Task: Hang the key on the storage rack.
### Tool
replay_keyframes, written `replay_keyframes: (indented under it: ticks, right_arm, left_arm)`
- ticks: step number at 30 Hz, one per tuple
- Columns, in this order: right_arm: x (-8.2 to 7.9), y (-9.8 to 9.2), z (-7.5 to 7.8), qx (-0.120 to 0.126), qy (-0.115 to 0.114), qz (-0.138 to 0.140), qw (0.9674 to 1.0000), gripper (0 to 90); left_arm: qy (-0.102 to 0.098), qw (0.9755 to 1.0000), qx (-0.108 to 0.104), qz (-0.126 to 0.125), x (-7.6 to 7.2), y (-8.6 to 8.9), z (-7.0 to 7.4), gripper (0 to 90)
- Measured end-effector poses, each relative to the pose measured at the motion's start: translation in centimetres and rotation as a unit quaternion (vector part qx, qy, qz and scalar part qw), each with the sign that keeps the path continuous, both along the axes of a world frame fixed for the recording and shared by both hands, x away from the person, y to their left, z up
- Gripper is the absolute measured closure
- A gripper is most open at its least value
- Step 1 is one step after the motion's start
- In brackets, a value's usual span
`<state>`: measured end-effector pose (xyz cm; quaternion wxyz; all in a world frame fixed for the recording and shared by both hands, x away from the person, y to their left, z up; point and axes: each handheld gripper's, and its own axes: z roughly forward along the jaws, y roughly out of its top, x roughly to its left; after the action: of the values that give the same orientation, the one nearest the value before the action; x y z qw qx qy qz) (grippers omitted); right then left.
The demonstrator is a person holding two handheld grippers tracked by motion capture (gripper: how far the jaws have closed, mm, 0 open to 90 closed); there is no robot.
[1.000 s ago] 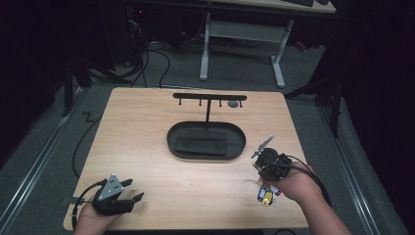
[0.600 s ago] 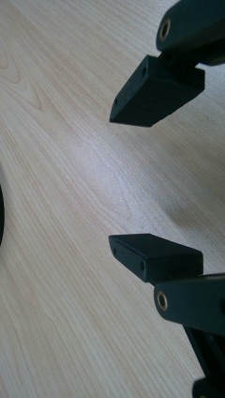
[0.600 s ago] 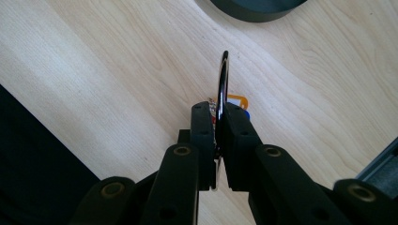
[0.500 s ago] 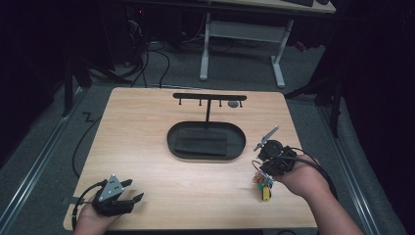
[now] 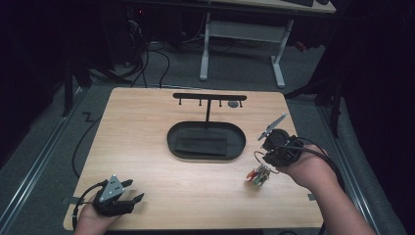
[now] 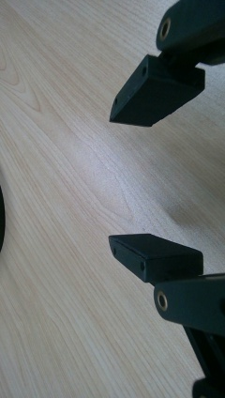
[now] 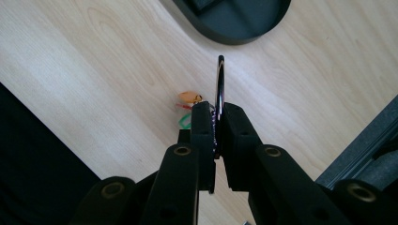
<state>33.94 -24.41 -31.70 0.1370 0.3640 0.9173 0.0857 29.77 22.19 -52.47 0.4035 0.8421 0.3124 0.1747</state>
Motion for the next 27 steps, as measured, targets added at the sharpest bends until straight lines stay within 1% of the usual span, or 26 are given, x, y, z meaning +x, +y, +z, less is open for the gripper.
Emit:
replay_keyframes:
  ticks: [3,6,9,11,13,15,18,25,27]
  right_arm:
    - [0.1,0.2,0.8,0.008,-0.013,-0.001,0.9999,84.1]
    - [0.3,0.6,1.2,0.015,-0.018,0.004,0.9997,84.1]
    - [0.7,1.2,1.3,0.016,-0.018,0.006,0.9997,84.1]
    - [1.0,1.4,1.3,0.017,-0.018,0.005,0.9997,84.1]
    - [1.4,1.5,1.0,0.018,-0.017,0.003,0.9997,84.1]
    - [1.8,1.8,0.6,0.016,-0.012,0.003,0.9998,84.1]
    - [2.5,2.1,0.5,0.013,-0.011,0.002,0.9999,84.1]
    - [3.9,2.5,1.6,0.016,-0.021,-0.001,0.9997,84.1]
    - [4.4,2.7,1.9,0.019,-0.024,-0.004,0.9995,84.1]
  left_arm:
    - [0.001,1.0000,-0.007,-0.002,0.2,-0.2,0.0,35.5]
    - [0.003,0.9999,-0.010,-0.009,0.2,-0.4,0.0,35.4]
    - [0.001,0.9999,-0.005,-0.014,0.1,-0.5,-0.2,35.3]
    - [0.001,0.9999,-0.007,-0.015,0.1,-0.5,-0.2,35.3]
    - [0.000,0.9998,-0.006,-0.017,0.1,-0.5,-0.1,35.3]
    - [-0.003,0.9998,-0.004,-0.019,0.0,-0.6,0.1,35.2]
    - [-0.005,0.9998,-0.006,-0.018,0.1,-0.7,0.1,35.1]
    - [-0.002,0.9997,-0.011,-0.020,0.3,-0.7,0.0,35.1]
    - [-0.001,0.9997,-0.007,-0.021,0.3,-0.7,0.0,35.0]
